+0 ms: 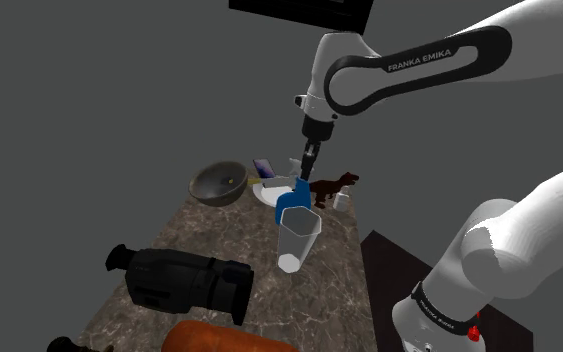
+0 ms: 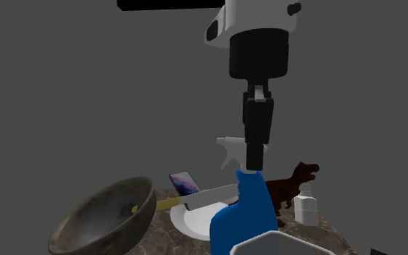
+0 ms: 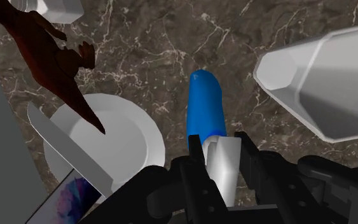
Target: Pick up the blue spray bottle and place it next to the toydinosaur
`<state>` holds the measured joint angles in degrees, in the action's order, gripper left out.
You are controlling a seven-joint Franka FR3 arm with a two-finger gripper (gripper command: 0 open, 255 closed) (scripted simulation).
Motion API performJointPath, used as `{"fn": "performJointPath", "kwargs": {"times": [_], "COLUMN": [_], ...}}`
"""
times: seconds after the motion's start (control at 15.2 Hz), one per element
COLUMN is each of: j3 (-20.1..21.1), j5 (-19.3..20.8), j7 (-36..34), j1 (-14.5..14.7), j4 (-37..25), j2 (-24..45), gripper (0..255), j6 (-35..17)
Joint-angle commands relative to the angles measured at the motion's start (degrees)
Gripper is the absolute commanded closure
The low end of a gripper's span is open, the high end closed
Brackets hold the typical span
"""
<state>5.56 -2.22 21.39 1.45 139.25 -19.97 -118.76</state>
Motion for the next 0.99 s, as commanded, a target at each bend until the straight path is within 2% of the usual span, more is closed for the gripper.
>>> {"fn": "performJointPath", "kwargs": {"times": [0.0,0.4,0.46,0.79,0.92], "j3": [0.0,0.0,0.0,0.0,-0.2], "j5": [0.0,0.0,0.0,0.0,0.0], "j7": [0.0,0.0,0.0,0.0,0.1], "j1": [0.0,0.0,0.0,0.0,0.0], "j4": [0.4,0.4,0.4,0.4,-2.4], "j2": [0.1,0.1,0.1,0.1,-1.2], "gripper": [255,255,0,0,0], "j6": [-0.5,-0.5,-0.5,-0.5,3.6]}}
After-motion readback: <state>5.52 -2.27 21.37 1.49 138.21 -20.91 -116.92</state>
